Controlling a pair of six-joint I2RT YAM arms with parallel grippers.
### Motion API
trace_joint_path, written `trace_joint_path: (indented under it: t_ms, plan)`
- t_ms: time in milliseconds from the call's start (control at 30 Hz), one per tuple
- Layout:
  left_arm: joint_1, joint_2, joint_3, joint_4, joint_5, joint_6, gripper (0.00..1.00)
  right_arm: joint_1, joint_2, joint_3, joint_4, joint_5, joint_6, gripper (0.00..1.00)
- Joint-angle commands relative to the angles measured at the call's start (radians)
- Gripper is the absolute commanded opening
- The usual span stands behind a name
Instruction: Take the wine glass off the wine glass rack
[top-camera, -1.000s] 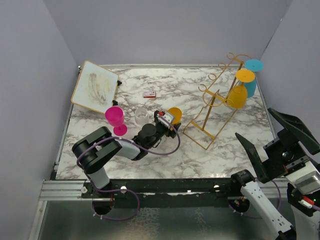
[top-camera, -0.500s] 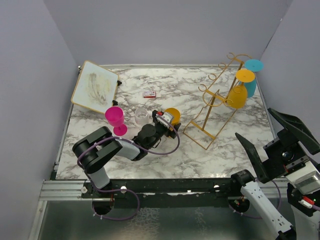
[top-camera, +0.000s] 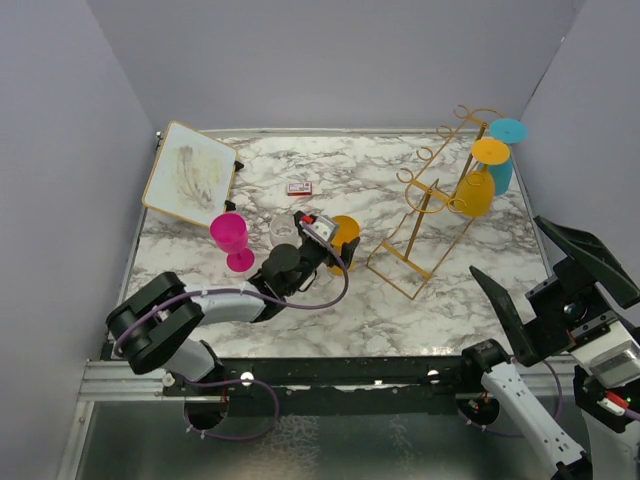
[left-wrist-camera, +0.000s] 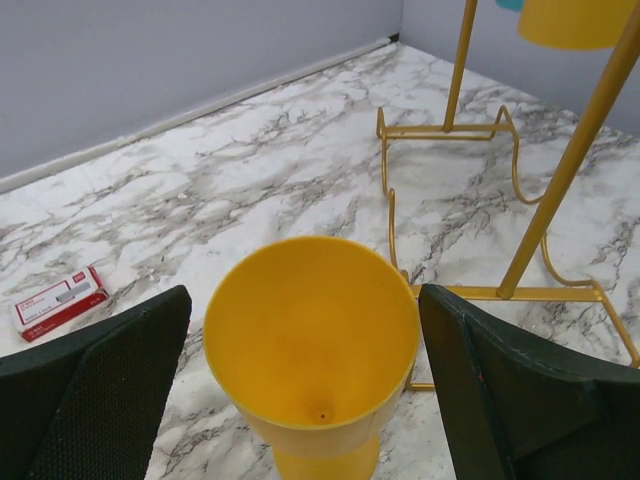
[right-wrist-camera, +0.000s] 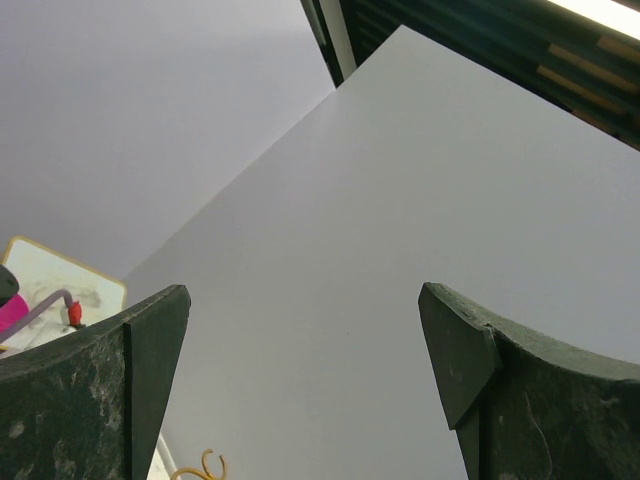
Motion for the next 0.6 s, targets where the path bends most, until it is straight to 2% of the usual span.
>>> trace_joint_path:
  t_ms: [0,67,167,367,567]
  plan:
    - [-0.001,-0.144,0.009,-0.115,-0.003,-0.028,0.99,0.007,-0.002,-0.007,-0.030,0.032,0.025,1.00]
    - [0.000,-0.215,0.007,-0.162,-0.006,-0.038,0.99,0.007,0.032,0.015,-0.039,0.082,0.129,1.00]
    - [0.000,-0.307,0.028,-0.247,0.013,-0.019,0.99,0.007,0.128,0.123,-0.144,0.268,0.290,1.00]
    - [0.001,-0.437,0.105,-0.433,0.018,-0.007,0.99,0.007,0.371,0.347,-0.378,0.516,0.425,1.00]
    - [0.001,-0.538,0.137,-0.548,-0.001,-0.063,0.99,0.007,0.546,0.381,-0.439,0.789,0.528,1.00]
